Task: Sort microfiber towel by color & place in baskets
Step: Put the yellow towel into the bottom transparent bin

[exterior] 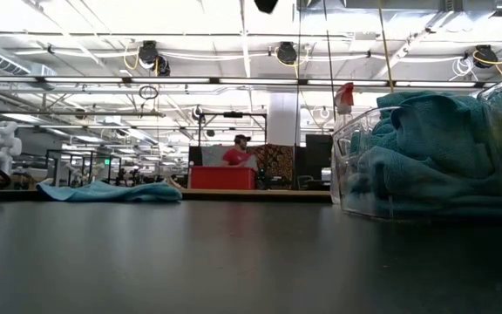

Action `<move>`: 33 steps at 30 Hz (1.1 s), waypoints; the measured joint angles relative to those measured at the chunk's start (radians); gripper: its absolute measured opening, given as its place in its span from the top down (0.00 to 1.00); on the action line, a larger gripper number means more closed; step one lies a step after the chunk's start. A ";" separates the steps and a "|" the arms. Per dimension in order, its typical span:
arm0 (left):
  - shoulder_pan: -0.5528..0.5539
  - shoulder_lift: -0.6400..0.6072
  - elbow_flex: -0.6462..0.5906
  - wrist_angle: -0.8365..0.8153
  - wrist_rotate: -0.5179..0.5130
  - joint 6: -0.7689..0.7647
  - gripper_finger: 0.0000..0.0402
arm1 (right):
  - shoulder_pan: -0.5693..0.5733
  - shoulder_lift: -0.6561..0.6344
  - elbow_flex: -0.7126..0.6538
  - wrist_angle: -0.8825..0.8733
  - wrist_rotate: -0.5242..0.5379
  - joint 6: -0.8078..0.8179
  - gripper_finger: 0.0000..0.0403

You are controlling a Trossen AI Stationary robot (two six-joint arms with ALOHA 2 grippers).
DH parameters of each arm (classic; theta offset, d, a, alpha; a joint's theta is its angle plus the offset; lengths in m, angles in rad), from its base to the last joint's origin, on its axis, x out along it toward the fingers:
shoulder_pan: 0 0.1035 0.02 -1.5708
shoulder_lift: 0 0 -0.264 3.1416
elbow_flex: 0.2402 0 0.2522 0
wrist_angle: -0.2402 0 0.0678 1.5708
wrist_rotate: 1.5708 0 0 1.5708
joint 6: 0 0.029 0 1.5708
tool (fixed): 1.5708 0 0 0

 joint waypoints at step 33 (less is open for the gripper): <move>0.013 0.080 0.000 0.107 0.005 0.000 0.40 | -0.196 0.151 -0.141 0.239 -0.336 0.050 0.81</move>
